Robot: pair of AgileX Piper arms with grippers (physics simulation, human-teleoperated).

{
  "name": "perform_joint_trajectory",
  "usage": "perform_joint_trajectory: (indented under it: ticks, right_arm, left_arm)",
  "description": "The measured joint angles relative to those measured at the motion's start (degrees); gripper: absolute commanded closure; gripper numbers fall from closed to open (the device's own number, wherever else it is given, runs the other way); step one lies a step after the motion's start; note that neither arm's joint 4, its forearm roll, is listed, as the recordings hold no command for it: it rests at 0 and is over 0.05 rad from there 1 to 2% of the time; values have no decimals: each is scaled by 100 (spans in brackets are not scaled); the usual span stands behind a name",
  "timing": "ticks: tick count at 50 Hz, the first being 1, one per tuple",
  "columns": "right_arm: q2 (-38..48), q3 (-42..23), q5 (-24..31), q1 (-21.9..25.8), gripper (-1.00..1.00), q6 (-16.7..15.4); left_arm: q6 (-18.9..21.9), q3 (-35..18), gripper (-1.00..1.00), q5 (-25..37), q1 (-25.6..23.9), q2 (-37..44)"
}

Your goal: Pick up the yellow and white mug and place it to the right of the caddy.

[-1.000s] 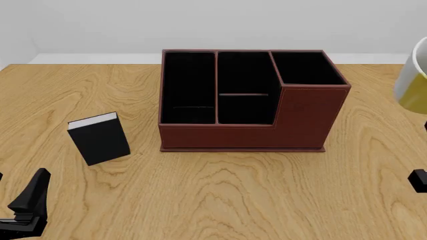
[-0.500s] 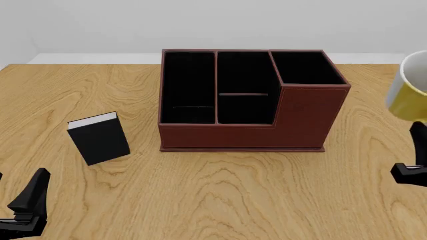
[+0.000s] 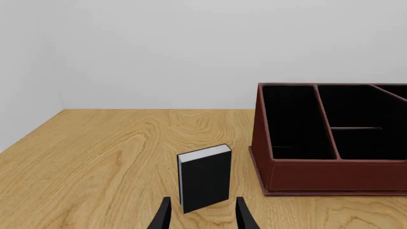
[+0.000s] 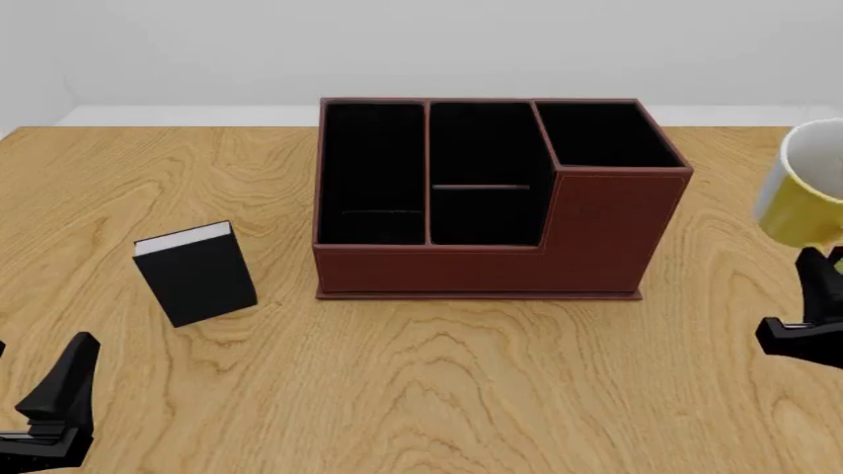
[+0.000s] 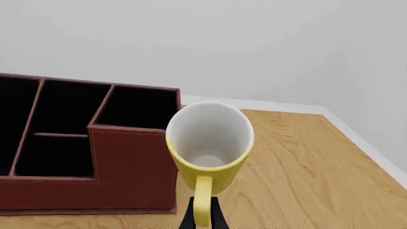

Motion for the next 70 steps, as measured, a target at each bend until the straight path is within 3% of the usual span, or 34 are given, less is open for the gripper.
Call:
perform_joint_trajectory:
  ticks: [35,55,70]
  right_arm:
    - [1104,290,-1212,-161,100,168]
    - [2301,639,-2639,-251,100,290]
    - [2970,786,-3382,-318,100,374]
  left_arm:
    - [0,0,-100,0,0,0]
    - [0,0,-100,0,0,0]
    - [0,0,-100,0,0,0]
